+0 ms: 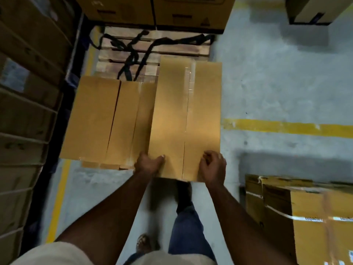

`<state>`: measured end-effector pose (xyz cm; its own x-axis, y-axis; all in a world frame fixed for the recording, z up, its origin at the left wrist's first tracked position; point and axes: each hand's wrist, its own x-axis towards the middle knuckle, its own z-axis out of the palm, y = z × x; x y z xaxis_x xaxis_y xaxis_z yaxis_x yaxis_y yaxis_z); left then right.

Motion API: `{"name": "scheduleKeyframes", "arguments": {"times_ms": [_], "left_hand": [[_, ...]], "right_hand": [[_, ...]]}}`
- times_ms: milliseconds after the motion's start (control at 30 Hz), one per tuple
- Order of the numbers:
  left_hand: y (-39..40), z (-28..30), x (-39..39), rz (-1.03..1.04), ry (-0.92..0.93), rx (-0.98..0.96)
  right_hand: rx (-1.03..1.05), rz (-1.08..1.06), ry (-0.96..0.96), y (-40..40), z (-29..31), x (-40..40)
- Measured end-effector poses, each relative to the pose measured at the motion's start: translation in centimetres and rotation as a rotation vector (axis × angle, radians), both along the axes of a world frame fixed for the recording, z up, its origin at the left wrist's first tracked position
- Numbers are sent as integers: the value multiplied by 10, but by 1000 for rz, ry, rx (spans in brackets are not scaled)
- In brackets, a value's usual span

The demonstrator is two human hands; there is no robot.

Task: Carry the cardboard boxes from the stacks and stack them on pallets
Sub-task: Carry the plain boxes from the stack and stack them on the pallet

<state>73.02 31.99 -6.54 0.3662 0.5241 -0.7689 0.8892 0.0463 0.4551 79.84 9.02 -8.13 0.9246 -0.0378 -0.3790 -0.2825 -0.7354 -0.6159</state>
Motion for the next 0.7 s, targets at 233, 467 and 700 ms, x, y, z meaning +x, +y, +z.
{"name": "scheduleKeyframes", "arguments": {"times_ms": [233, 467, 700], "left_hand": [[27, -23, 29, -101, -64, -217], [42, -34, 29, -53, -103, -281], [44, 6, -23, -152, -208, -331]], "right_hand": [[-108, 20, -107, -6, -15, 63], [213, -117, 414, -34, -34, 61], [325, -4, 309, -41, 14, 10]]}}
